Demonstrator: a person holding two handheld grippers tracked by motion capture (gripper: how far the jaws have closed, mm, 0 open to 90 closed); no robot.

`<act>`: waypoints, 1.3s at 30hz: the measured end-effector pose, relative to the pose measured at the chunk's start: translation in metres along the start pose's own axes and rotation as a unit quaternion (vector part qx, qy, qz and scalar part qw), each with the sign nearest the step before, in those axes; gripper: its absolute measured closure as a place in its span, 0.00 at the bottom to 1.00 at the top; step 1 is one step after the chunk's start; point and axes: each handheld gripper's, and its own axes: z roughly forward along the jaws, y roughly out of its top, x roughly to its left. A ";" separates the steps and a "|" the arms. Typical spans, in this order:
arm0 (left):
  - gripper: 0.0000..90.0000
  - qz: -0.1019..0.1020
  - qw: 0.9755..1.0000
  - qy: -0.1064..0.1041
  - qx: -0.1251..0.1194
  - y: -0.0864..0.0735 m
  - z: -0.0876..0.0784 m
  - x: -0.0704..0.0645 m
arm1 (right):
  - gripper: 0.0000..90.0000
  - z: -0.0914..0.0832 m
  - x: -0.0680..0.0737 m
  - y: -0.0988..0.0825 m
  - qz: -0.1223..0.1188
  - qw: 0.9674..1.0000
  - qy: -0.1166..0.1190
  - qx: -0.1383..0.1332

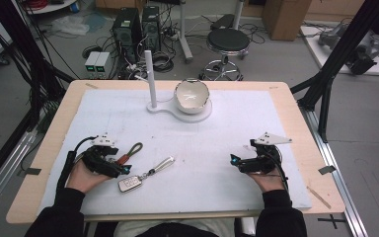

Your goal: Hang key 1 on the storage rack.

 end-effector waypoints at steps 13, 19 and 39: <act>0.35 0.019 1.000 0.007 0.019 -0.001 0.001 -0.003 | 0.00 0.000 -0.002 -0.001 0.002 1.000 -0.004 -0.001; 0.48 0.017 0.999 0.018 0.023 -0.001 0.002 -0.003 | 0.00 -0.001 -0.003 -0.001 0.002 1.000 -0.006 -0.001; 0.80 -0.021 0.999 0.030 0.002 -0.001 -0.007 0.007 | 0.00 -0.001 -0.005 -0.002 0.005 1.000 -0.011 -0.003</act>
